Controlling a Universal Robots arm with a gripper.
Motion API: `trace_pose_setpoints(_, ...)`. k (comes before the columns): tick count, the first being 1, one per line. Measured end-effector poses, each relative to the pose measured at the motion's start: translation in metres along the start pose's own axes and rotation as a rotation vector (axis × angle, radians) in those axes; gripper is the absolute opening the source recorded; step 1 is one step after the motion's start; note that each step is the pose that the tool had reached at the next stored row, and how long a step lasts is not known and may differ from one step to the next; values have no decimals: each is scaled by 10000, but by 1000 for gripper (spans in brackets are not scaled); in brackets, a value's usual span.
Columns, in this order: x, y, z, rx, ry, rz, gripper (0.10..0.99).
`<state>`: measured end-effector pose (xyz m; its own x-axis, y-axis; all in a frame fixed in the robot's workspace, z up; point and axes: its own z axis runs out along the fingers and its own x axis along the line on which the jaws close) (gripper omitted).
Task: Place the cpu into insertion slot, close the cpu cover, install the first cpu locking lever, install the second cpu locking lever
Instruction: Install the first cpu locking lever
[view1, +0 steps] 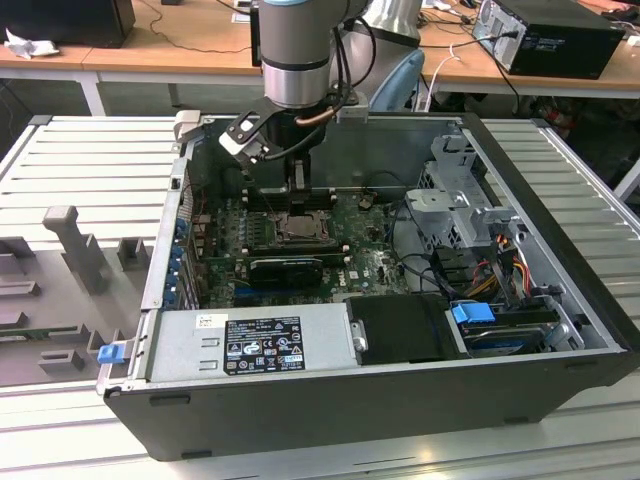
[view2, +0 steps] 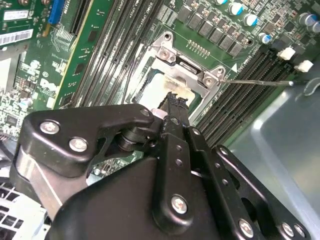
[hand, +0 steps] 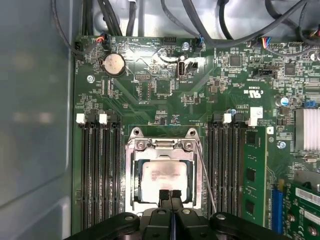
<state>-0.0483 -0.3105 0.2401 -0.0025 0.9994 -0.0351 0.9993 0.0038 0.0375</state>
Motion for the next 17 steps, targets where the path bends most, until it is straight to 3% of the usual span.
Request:
trace_pose_setpoints(9, -8, 9, -230, 0, 0, 0, 106)
trace_pose_setpoints(10, -11, 12, -319, 1, -9, -1, 106)
trace_pose_setpoints(11, -12, 14, -350, -1, -13, -5, 106)
trace_pose_setpoints(17, -12, 13, -349, -46, 35, -1296, 106)
